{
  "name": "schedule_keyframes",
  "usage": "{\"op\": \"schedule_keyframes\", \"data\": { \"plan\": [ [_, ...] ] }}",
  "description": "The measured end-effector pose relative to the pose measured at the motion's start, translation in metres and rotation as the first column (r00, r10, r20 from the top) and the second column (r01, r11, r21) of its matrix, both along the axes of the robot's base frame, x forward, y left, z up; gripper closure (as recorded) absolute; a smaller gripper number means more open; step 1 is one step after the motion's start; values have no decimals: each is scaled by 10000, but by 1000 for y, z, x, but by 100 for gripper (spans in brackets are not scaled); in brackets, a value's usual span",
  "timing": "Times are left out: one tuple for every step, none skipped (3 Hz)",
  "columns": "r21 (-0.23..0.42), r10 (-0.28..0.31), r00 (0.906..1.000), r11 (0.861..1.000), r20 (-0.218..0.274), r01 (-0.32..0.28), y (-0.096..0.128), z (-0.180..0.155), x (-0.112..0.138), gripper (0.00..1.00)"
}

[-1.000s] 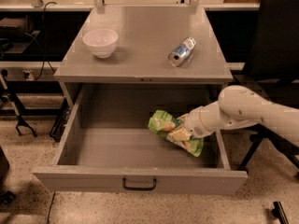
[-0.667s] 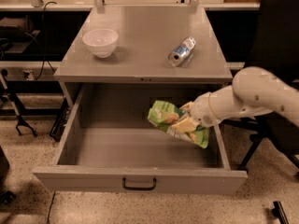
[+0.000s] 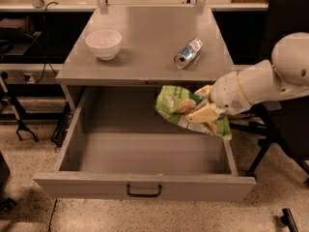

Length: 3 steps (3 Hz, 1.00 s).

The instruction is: Pick green rice chip bag from top drawer and place on counter

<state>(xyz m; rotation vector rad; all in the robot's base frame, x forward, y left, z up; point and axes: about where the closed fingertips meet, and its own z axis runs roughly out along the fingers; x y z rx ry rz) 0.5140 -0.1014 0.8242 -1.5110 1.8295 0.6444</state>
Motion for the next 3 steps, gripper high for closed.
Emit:
{"op": "schedule_keyframes", "data": {
  "plan": [
    [-238, -34, 9957, 9997, 927, 56, 4, 48, 37, 100],
    [-468, -249, 9852, 9983, 1693, 333, 17, 70, 80, 100],
    [-70, -1173, 9670, 9925, 2261, 1221, 33, 88, 125, 100]
  ]
}}
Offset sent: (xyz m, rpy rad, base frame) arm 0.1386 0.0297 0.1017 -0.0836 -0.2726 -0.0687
